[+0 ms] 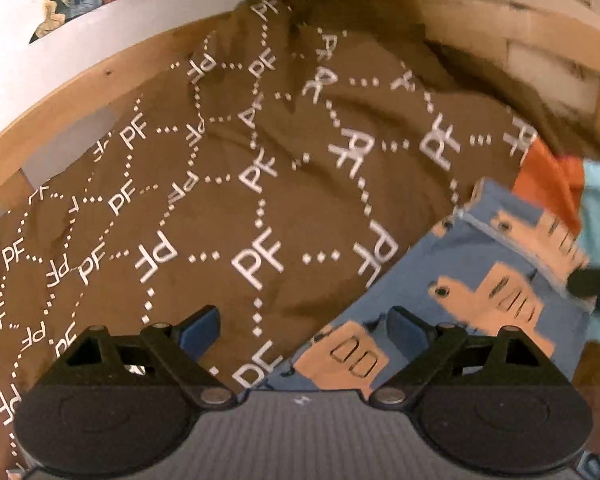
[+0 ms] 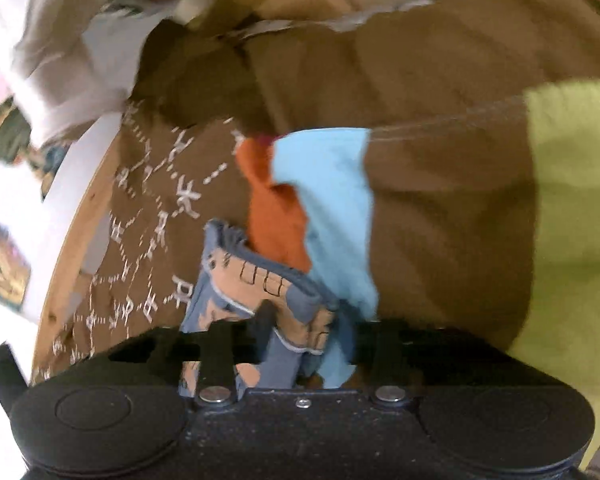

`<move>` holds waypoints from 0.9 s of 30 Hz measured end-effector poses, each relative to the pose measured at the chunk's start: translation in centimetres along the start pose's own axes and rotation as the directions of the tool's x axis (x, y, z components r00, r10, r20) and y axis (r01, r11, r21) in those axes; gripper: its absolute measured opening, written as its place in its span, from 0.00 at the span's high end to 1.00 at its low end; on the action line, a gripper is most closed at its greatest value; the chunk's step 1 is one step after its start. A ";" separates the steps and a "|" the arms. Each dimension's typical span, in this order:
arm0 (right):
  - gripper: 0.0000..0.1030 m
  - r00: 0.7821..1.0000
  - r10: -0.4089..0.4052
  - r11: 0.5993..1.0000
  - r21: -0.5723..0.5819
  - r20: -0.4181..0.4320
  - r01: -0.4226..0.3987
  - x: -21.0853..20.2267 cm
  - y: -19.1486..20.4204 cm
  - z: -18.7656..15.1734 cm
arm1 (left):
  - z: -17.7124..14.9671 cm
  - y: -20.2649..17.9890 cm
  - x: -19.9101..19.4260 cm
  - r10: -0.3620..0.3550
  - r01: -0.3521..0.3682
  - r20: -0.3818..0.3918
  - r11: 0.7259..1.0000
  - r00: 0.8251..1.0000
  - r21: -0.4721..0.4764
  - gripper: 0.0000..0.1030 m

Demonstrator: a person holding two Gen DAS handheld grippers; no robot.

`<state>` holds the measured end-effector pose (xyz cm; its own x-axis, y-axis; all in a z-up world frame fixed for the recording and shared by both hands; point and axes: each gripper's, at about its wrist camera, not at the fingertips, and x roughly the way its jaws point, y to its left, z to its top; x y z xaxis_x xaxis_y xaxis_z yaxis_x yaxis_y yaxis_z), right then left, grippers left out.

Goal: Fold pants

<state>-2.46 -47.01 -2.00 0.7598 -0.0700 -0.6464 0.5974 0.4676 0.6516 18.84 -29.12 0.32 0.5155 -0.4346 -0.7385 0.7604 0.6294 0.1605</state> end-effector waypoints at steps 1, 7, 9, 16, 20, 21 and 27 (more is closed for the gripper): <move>0.80 1.000 0.000 1.000 -0.001 0.007 0.000 -0.1 -0.1 -0.1 | 0.3 0.0 -0.3 -0.006 0.006 0.001 1.000 1.000 -0.007 0.11; 0.85 0.993 0.000 0.931 -0.363 0.117 0.043 -1.5 3.4 -2.2 | 3.0 0.6 -2.3 -0.142 0.141 -0.001 0.984 0.990 -0.110 0.15; 0.85 0.988 0.017 0.848 -0.526 0.157 0.069 -2.0 5.1 -3.7 | 3.8 0.7 -2.8 -0.203 0.200 -0.007 0.968 0.979 -0.153 0.18; 0.85 0.976 0.085 0.549 -0.827 0.202 0.123 -2.2 9.0 -8.3 | 5.5 -0.9 -3.0 -0.311 0.283 -0.103 0.932 0.945 -0.225 0.25; 0.85 0.975 0.105 0.437 -0.890 0.197 0.133 -2.2 9.8 -9.9 | 5.3 -1.1 -1.9 -0.376 0.325 -0.152 0.904 0.914 -0.278 0.25; 0.85 0.975 0.108 0.412 -0.901 0.194 0.134 -2.1 10.0 -10.2 | 5.3 -1.1 -1.7 -0.383 0.328 -0.156 0.899 0.911 -0.291 0.25; 0.85 0.979 0.119 0.307 -0.944 0.165 0.122 -1.9 10.6 -11.8 | 5.4 -1.7 -1.2 -0.339 0.282 -0.189 0.919 0.921 -0.275 0.25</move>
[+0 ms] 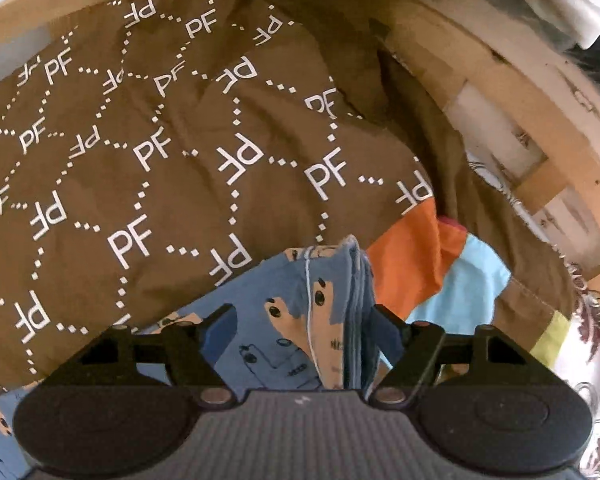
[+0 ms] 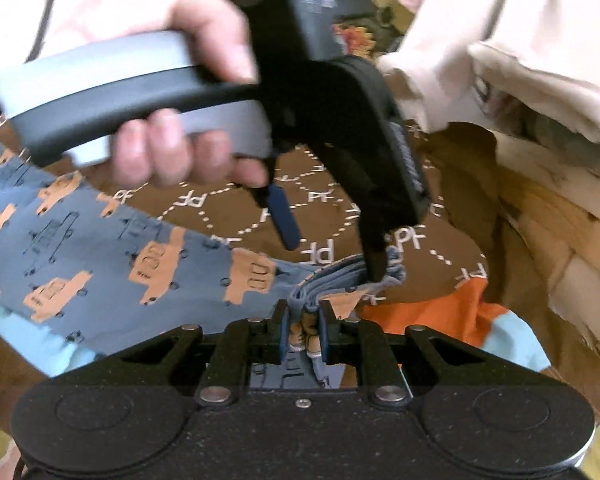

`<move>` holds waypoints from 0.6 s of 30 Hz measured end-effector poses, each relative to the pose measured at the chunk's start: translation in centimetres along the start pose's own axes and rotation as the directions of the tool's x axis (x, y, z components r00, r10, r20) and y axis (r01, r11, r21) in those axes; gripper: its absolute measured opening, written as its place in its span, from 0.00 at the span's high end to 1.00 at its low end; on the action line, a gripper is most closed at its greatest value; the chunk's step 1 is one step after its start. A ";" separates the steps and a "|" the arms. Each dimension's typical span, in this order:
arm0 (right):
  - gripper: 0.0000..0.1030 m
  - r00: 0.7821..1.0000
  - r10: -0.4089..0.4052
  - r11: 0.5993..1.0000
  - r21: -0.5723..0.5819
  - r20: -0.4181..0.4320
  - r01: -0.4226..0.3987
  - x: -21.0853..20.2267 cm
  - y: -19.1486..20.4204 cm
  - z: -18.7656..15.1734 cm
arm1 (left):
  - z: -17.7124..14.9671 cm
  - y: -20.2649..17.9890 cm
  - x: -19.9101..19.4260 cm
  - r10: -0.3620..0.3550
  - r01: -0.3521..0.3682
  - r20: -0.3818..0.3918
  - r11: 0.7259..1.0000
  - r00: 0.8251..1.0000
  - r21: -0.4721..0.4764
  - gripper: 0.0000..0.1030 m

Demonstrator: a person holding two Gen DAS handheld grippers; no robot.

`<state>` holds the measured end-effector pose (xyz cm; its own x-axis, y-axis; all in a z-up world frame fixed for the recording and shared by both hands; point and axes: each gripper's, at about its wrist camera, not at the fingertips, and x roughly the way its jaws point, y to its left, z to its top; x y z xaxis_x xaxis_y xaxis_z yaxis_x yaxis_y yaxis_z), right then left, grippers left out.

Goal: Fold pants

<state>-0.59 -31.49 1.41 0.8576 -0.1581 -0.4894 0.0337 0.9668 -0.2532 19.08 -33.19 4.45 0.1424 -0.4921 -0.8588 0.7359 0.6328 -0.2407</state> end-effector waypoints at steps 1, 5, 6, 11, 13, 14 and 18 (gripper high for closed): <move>0.85 1.000 0.005 1.000 -0.012 0.001 -0.005 0.0 0.2 0.0 | 0.1 -0.1 0.1 0.011 -0.011 -0.003 1.000 1.000 0.001 0.25; 0.85 1.000 0.021 0.999 -0.050 0.005 -0.021 0.1 1.2 0.1 | 0.1 -0.6 0.5 0.046 -0.046 -0.021 0.999 0.999 0.012 0.25; 0.85 1.000 0.025 0.998 -0.054 0.004 -0.024 0.1 1.3 0.1 | 0.1 -0.8 0.5 0.056 -0.055 -0.022 0.998 0.998 0.021 0.25; 0.85 0.999 0.033 0.997 -0.074 0.000 -0.033 0.3 1.8 0.0 | -0.4 -2.2 0.3 0.105 -0.104 -0.007 0.987 0.994 0.120 0.18; 0.85 0.999 0.035 0.996 -0.079 -0.002 -0.035 0.3 1.9 0.0 | -0.6 -2.7 0.2 0.120 -0.118 -0.004 0.980 0.993 0.161 0.17; 0.85 0.999 0.036 0.996 -0.082 -0.003 -0.036 0.3 1.9 0.0 | -0.7 -3.0 0.3 0.130 -0.126 -0.006 0.975 0.992 0.180 0.16; 0.85 0.999 0.041 0.993 -0.108 -0.001 -0.041 0.3 2.2 0.0 | -0.9 -3.7 0.8 0.154 -0.146 -0.017 0.963 0.988 0.226 0.14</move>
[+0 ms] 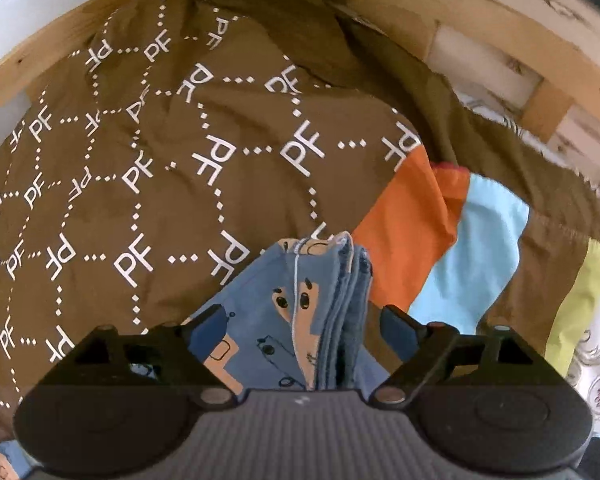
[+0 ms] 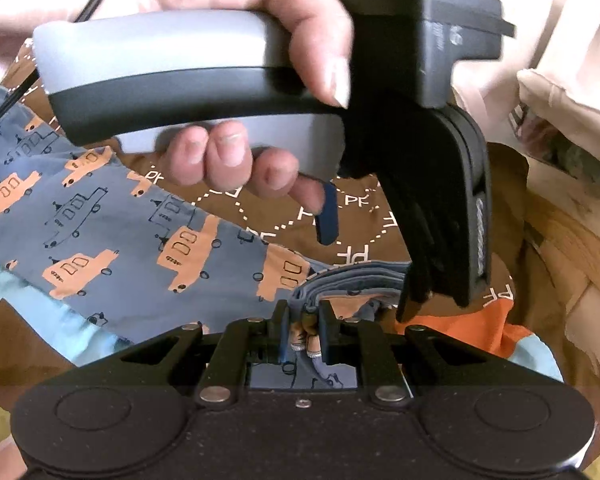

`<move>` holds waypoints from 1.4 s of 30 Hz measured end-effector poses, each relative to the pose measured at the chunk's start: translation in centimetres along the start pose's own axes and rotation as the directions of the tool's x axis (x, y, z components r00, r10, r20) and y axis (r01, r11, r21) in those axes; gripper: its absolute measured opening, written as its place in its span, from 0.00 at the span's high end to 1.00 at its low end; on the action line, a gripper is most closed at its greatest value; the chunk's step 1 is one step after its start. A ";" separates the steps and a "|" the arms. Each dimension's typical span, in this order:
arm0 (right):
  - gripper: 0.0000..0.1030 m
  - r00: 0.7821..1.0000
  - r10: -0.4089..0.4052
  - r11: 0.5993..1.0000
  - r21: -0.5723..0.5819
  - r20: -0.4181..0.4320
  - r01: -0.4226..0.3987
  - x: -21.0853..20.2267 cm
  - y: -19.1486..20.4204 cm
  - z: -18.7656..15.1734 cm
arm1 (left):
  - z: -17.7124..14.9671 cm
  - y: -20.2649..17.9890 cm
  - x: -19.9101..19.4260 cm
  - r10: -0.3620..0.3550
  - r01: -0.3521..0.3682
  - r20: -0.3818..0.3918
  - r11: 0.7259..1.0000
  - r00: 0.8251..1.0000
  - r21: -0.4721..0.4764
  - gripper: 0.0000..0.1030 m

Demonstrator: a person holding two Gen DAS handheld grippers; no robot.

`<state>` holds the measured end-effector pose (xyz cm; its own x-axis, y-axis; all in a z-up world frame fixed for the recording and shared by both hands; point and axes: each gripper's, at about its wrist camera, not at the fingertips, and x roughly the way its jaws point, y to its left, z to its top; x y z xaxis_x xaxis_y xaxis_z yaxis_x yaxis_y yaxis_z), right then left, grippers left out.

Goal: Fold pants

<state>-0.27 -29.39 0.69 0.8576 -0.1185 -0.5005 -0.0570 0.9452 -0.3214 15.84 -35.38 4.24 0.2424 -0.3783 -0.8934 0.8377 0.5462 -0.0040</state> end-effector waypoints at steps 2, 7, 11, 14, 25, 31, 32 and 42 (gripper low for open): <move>0.85 1.000 0.005 1.000 -0.010 0.000 -0.005 0.0 0.2 0.0 | -0.2 -0.2 0.2 0.027 -0.027 -0.005 1.000 1.000 0.016 0.15; 0.85 1.000 0.017 1.000 -0.026 0.004 -0.016 -0.3 0.4 0.1 | -0.6 0.1 0.6 0.059 -0.059 -0.027 0.998 0.998 0.008 0.62; 0.85 1.000 0.022 0.999 -0.029 0.012 -0.021 -0.6 0.5 0.1 | -1.2 2.0 0.3 -0.003 0.001 -0.018 0.993 1.000 -0.115 0.83; 0.85 0.999 0.030 0.999 -0.024 0.027 -0.029 -1.1 0.3 0.3 | -2.3 3.7 -0.7 -0.076 0.081 0.037 0.979 0.996 -0.185 0.83; 0.85 0.978 0.192 0.981 -0.057 0.083 -0.188 -2.8 3.0 2.1 | -10.1 12.6 -4.7 -0.165 0.229 0.187 0.884 0.968 -0.407 0.83; 0.85 0.946 0.324 0.944 -0.081 0.030 -0.321 -1.8 6.3 2.5 | -14.5 15.7 -4.9 -0.126 0.203 0.190 0.857 0.974 -0.474 0.83; 0.85 0.939 0.343 0.937 -0.076 0.022 -0.341 -1.6 6.7 2.5 | -15.1 16.1 -4.9 -0.122 0.198 0.186 0.858 0.975 -0.474 0.83; 0.80 0.917 0.398 0.912 -0.096 -0.025 -0.399 0.1 9.7 2.4 | -19.4 18.9 -3.3 -0.132 0.218 0.190 0.798 0.973 -0.562 0.60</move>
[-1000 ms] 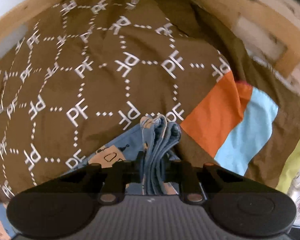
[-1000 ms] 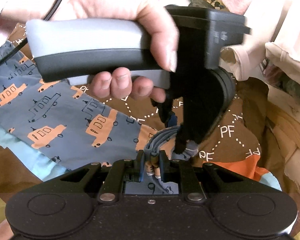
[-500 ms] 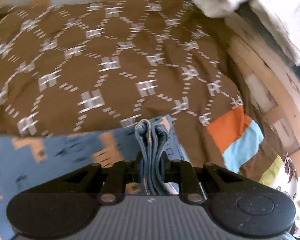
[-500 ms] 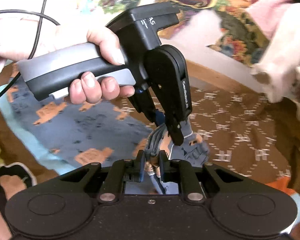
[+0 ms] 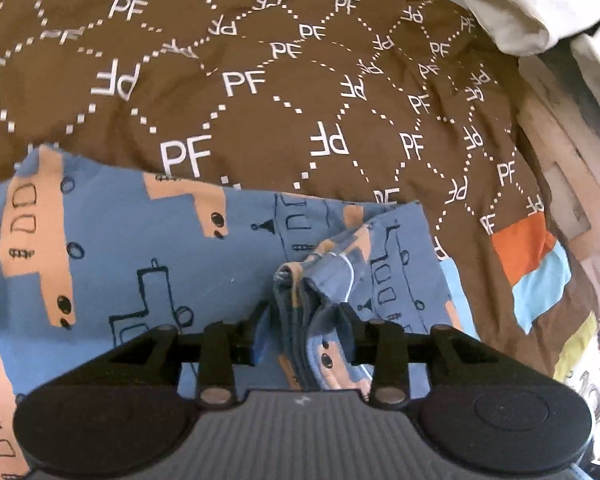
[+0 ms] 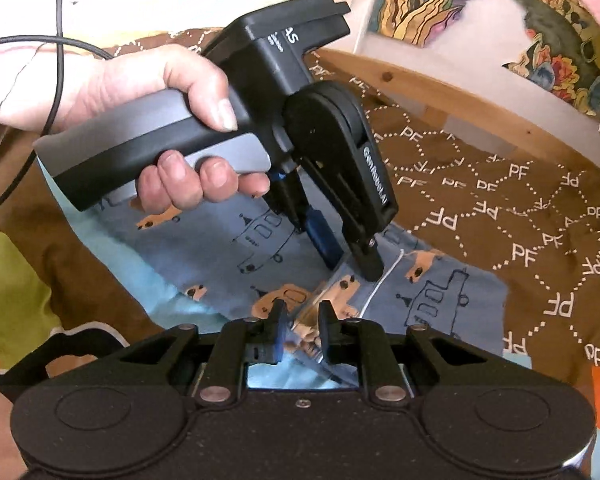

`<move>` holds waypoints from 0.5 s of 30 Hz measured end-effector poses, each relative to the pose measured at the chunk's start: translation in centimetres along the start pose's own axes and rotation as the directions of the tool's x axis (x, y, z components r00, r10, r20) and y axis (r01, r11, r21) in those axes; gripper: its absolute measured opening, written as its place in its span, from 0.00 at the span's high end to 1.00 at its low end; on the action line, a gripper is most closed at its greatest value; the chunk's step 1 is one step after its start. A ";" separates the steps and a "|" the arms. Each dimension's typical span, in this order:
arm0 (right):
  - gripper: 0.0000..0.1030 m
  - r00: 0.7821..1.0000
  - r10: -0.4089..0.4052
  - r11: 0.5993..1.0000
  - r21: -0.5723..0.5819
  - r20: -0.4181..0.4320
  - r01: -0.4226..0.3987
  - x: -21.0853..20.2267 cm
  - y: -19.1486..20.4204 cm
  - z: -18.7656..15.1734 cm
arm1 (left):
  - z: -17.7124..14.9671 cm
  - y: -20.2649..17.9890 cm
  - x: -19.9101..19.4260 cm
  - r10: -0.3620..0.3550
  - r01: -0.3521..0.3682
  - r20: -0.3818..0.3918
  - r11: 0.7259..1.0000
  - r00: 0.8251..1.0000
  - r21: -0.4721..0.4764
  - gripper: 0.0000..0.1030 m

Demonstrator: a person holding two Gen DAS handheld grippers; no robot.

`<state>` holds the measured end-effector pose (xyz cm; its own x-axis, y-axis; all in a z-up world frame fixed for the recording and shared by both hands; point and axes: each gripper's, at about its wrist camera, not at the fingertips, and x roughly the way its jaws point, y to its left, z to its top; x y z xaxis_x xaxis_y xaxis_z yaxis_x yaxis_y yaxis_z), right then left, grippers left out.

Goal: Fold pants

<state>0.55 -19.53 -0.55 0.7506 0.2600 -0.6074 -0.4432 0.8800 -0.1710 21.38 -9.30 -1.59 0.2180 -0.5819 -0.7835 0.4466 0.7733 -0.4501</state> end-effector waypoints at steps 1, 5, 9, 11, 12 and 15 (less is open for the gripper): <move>0.79 1.000 -0.003 1.000 -0.004 -0.002 0.003 0.1 0.1 -0.1 | 0.0 0.1 0.1 -0.001 0.001 -0.001 1.000 1.000 -0.007 0.60; 0.71 1.000 -0.012 0.999 -0.033 -0.015 0.012 0.5 0.7 -0.4 | -0.2 0.2 0.3 0.005 -0.005 0.003 1.000 1.000 -0.007 0.60; 0.66 1.000 -0.023 0.997 -0.076 -0.021 0.021 0.8 1.2 -0.6 | -0.1 0.5 0.6 0.005 -0.004 0.005 1.000 1.000 -0.031 0.60; 0.66 0.999 -0.024 0.996 -0.084 -0.024 0.022 1.0 1.2 -0.6 | -0.1 0.4 0.6 0.012 -0.012 0.004 1.000 1.000 -0.029 0.60; 0.67 0.999 -0.026 0.997 -0.079 -0.023 0.024 1.0 1.2 -0.6 | -0.1 0.2 0.7 0.018 -0.018 0.003 1.000 1.000 -0.022 0.61; 0.67 0.999 -0.039 0.996 -0.075 -0.020 0.038 1.1 1.1 -0.4 | 0.0 -0.4 0.7 0.031 -0.031 -0.003 0.999 1.000 -0.009 0.62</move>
<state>0.69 -18.43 -1.69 0.7577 0.2175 -0.6152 -0.4503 0.8567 -0.2518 21.38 -10.00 -2.00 0.2294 -0.5571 -0.7981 0.4315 0.7932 -0.4297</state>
